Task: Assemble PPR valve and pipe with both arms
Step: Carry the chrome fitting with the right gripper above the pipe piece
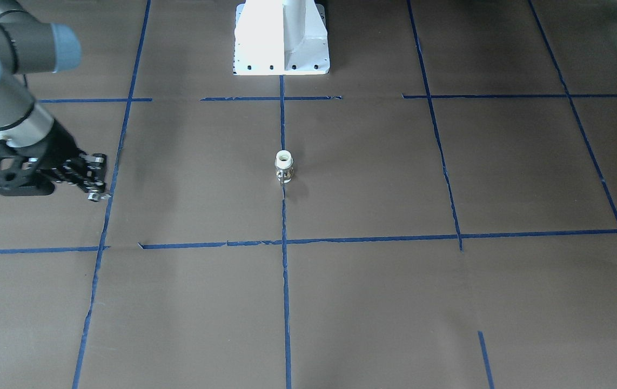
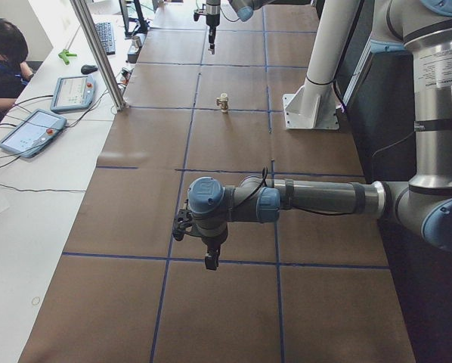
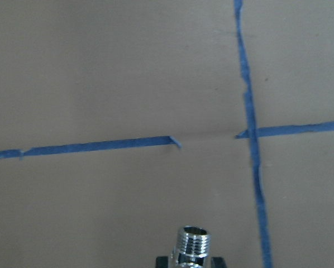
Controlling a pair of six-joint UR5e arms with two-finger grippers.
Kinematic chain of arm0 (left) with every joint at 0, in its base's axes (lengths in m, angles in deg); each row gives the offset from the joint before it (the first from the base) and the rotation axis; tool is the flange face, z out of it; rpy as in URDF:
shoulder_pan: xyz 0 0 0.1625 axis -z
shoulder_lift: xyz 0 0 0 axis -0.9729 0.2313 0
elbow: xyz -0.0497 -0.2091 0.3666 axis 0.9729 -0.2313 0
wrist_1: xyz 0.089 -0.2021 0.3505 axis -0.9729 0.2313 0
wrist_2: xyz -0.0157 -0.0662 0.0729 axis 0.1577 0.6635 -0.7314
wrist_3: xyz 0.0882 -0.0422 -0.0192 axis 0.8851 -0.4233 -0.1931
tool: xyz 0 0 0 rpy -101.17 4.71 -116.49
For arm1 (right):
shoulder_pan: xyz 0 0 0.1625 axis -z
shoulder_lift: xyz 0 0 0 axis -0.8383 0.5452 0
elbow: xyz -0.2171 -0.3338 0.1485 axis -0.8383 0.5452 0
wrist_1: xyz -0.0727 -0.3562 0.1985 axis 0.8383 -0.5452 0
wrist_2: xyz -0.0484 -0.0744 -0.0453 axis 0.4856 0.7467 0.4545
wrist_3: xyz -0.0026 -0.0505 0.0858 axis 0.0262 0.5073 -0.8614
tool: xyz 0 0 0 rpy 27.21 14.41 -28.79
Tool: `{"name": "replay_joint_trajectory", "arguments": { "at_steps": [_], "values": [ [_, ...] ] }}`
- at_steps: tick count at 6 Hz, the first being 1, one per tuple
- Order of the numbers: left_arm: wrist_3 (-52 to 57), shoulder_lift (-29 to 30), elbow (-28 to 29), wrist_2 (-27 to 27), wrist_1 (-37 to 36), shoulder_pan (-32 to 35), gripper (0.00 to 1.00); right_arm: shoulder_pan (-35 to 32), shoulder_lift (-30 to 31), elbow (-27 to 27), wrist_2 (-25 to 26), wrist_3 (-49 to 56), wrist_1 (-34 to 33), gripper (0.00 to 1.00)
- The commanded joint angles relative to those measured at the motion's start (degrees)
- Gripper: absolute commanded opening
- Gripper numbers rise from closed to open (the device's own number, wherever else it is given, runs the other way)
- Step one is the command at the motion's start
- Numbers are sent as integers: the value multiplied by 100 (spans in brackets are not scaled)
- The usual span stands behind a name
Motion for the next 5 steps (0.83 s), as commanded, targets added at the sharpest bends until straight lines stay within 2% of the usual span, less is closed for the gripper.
{"name": "replay_joint_trajectory", "arguments": {
  "at_steps": [1,3,5],
  "values": [
    [19,2,21,126,13,-4,100,849,-1249,1,669,-1424,-1084,0],
    [54,29,21,126,178,-4,100,1265,-1851,36,770,-3067,-1160,0],
    [-7,46,65,134,347,-4,100,1660,-2204,45,1058,-3617,-1476,0]
  ]
}}
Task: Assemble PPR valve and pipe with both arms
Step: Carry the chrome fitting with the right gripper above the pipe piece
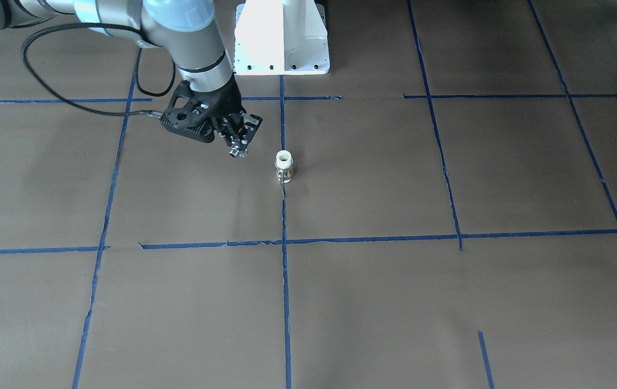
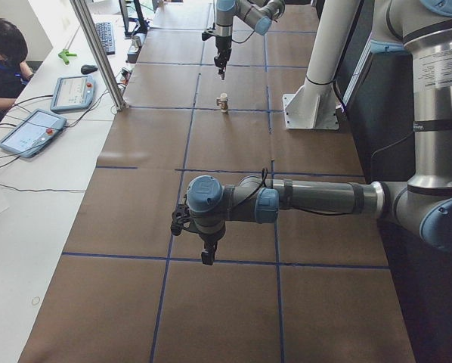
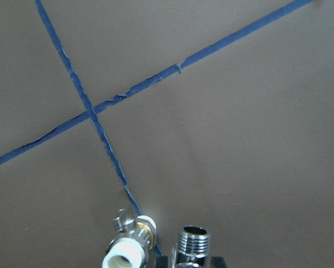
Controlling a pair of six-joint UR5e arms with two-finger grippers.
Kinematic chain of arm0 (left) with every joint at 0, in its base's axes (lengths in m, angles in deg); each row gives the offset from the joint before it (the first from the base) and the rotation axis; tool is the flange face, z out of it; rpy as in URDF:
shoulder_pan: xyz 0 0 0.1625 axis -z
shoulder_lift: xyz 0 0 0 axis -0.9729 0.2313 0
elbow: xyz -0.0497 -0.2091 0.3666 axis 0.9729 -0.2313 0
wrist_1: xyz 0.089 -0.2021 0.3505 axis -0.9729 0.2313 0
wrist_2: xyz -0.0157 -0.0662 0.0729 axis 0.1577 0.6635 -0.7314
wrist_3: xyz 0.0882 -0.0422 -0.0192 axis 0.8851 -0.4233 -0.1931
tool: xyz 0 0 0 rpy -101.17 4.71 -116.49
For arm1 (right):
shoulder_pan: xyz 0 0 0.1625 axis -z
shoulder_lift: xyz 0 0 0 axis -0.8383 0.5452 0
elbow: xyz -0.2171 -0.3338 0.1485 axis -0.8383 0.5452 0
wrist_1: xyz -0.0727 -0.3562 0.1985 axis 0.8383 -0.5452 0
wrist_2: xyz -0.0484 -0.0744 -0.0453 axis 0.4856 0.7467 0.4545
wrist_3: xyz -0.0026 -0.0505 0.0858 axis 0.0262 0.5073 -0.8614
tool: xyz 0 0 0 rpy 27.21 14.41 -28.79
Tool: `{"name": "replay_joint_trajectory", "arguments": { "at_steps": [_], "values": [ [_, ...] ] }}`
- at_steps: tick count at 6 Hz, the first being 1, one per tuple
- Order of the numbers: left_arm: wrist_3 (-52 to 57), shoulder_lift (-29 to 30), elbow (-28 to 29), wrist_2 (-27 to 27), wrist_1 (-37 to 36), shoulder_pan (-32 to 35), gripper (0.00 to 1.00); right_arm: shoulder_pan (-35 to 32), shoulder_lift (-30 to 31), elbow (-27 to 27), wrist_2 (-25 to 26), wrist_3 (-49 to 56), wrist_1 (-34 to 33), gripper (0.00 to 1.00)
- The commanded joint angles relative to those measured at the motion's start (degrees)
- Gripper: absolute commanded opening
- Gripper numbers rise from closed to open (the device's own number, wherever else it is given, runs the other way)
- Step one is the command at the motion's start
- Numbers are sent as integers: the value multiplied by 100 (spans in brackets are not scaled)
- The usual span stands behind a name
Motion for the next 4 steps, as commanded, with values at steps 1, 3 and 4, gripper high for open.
{"name": "replay_joint_trajectory", "arguments": {
  "at_steps": [1,3,4],
  "values": [
    [-9,-2,14,10,51,0,100,292,-200,32,240,-632,-125,0],
    [34,-37,23,19,60,0,100,311,-646,566,345,-1057,-265,0],
    [43,-37,23,10,60,0,100,302,-883,882,433,-1153,-266,0]
  ]
}}
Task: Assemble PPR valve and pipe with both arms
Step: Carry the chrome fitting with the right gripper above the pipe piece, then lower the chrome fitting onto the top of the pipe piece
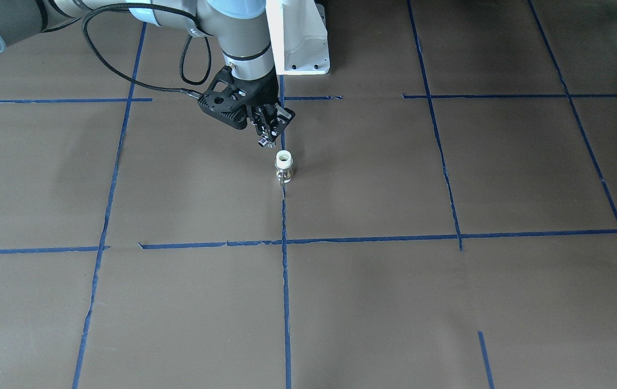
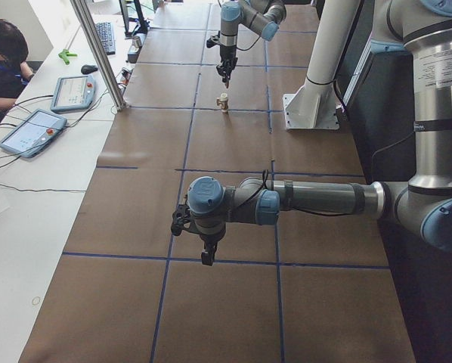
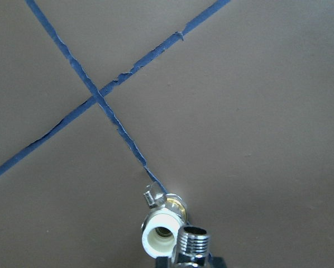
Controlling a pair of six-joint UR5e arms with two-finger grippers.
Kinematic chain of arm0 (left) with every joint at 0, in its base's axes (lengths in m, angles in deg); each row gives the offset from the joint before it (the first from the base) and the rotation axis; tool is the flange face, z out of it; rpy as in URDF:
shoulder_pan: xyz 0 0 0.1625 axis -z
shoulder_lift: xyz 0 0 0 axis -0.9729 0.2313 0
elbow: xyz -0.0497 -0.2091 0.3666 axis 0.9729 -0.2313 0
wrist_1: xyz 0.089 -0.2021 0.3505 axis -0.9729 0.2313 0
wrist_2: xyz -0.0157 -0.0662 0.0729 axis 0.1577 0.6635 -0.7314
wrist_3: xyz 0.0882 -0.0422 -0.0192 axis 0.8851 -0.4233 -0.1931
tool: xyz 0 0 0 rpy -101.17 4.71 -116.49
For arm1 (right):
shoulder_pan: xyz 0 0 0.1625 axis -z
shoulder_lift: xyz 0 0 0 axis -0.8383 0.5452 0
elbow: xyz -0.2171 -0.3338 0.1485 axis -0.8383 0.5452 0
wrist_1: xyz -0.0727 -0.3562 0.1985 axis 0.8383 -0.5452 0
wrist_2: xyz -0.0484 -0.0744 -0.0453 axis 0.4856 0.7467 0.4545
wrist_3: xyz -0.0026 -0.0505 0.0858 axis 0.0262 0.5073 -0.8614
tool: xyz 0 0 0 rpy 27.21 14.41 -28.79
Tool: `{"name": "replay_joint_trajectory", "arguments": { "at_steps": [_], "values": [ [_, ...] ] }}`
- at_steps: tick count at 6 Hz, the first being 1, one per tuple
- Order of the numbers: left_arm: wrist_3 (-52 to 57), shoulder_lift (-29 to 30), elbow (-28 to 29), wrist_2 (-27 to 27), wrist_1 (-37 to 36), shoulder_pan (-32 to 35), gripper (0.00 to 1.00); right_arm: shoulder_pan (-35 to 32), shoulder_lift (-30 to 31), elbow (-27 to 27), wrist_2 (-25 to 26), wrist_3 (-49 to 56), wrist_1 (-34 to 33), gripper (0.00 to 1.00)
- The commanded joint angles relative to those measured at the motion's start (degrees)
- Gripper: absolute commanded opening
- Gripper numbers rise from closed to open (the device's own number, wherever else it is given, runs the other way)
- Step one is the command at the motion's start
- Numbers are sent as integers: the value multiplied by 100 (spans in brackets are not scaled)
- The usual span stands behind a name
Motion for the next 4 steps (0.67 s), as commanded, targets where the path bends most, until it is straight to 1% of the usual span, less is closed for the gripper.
{"name": "replay_joint_trajectory", "arguments": {
  "at_steps": [1,4],
  "values": [
    [22,-14,1,4,2,9,100,1,-365,522,111,-113,-17,0],
    [13,-14,9,4,2,0,100,97,-332,594,120,-113,-17,0]
  ]
}}
